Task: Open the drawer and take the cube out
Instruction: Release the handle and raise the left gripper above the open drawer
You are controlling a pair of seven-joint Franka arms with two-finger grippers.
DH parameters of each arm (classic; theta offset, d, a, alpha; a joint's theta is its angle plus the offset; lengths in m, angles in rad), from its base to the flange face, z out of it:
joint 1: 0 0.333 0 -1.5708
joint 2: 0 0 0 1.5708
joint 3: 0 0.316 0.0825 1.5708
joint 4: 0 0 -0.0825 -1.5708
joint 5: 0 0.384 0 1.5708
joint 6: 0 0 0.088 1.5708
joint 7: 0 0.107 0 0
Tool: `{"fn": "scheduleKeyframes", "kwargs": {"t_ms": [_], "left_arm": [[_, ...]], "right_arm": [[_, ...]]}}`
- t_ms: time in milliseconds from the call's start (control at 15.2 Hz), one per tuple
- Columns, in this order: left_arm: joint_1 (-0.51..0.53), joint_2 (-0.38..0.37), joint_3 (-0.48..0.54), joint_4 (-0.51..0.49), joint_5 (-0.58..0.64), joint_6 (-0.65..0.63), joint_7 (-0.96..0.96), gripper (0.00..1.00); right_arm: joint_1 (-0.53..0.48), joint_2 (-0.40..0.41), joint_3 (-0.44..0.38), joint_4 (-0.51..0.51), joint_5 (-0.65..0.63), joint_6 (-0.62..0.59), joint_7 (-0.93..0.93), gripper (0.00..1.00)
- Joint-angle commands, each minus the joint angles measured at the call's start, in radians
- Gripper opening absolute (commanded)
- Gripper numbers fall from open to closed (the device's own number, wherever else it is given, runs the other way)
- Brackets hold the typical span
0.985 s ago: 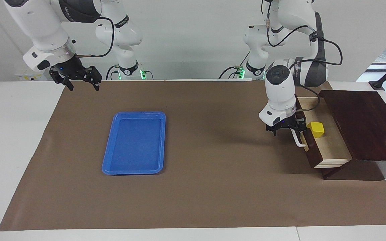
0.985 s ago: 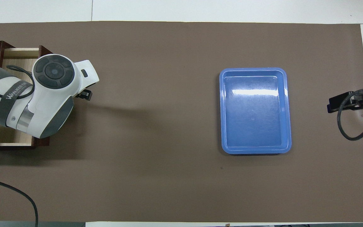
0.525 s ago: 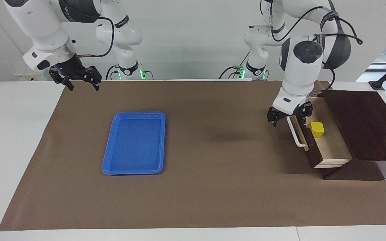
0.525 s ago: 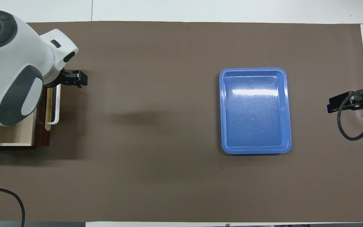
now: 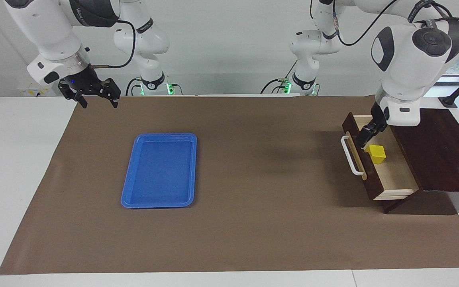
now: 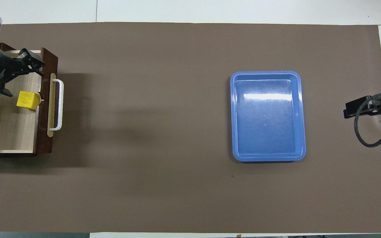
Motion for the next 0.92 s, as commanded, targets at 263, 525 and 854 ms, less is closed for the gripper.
{"fn": "scheduleKeyframes", "kwargs": {"t_ms": [263,525,854], "left_arm": [[0.133,0.012,0.013,0.018,-0.084,0.02,-0.14,1.0],[0.146,0.015,0.018,-0.049,-0.072,0.089,-0.385,1.0],[0.151,0.019,0.018,-0.12,-0.072,0.167,-0.538,1.0]], "right_arm": [[-0.021,-0.017,0.014,-0.025,0.027,-0.005,0.01,1.0],[-0.047,-0.037,0.011,-0.074,0.11,0.006,0.125,1.0],[-0.047,-0.087,0.011,-0.183,0.187,0.058,0.26,1.0]]}}
